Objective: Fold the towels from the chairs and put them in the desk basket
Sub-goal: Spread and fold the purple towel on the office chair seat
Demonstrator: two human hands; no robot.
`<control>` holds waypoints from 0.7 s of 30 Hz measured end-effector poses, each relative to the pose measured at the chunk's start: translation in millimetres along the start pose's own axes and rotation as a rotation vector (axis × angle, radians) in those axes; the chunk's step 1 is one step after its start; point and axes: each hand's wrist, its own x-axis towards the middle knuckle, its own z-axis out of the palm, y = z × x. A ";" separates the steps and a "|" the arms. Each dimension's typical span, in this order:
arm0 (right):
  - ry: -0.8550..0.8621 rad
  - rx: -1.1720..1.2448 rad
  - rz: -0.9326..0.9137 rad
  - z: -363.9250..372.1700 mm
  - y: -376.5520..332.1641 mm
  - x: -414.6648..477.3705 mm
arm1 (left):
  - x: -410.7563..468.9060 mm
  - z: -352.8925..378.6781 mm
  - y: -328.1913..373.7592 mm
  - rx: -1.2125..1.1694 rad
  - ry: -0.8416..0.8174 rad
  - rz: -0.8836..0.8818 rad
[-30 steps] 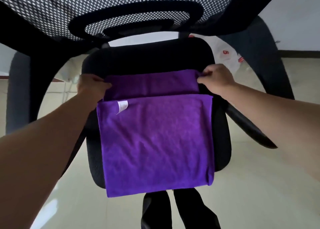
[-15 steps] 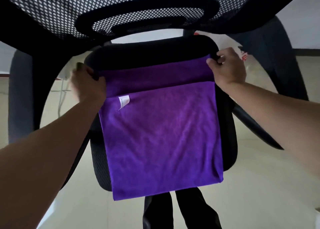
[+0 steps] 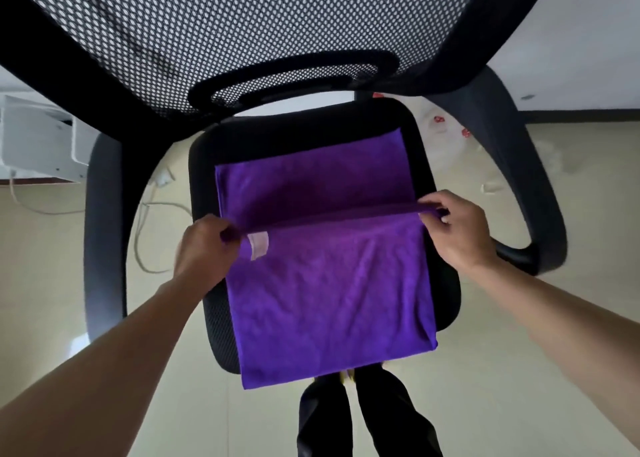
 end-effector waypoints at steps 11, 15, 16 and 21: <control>0.059 0.144 0.239 26.3 -20.9 108.8 | 66.4 -26.4 9.1 -0.699 0.108 -0.368; 0.024 0.031 0.266 39.0 -17.4 126.4 | 88.7 -8.6 10.5 -0.550 0.151 -0.382; 0.013 0.011 0.272 41.3 -16.3 129.2 | 93.6 -5.5 10.2 -0.536 0.160 -0.379; -0.009 -0.069 0.275 45.6 -12.3 137.3 | 108.1 3.7 5.9 -0.453 0.153 -0.414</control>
